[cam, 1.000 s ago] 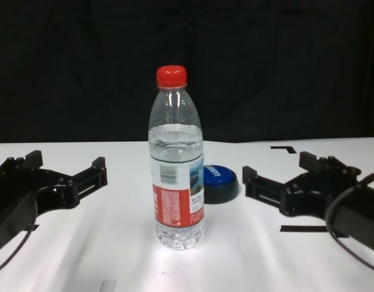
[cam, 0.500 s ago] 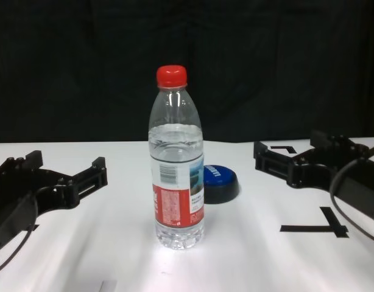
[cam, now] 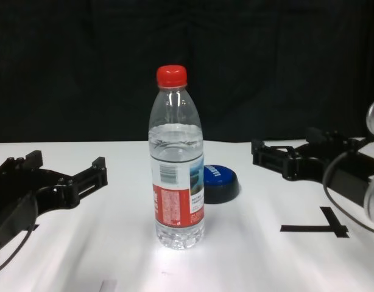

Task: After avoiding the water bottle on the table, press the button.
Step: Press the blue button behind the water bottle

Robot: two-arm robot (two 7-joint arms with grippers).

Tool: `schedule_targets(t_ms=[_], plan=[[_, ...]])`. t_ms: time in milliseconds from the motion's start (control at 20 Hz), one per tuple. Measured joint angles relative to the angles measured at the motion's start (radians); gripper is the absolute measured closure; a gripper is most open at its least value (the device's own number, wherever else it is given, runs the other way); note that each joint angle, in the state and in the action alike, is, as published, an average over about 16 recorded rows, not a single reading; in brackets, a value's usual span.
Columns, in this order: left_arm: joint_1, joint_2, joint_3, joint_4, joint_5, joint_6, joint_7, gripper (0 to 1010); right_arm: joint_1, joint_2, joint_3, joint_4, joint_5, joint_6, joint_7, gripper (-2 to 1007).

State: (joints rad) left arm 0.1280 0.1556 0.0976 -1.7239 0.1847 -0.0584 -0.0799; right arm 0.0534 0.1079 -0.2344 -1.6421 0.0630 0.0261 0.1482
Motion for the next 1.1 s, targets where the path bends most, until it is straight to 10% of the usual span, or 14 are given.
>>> schedule_targets(t_ms=[1100], plan=[[0.0,0.0,0.0,0.0,0.0,0.0,0.0,7,0.193,-0.047,-0.019,0.21,-0.037,0.01,-0.002,2]])
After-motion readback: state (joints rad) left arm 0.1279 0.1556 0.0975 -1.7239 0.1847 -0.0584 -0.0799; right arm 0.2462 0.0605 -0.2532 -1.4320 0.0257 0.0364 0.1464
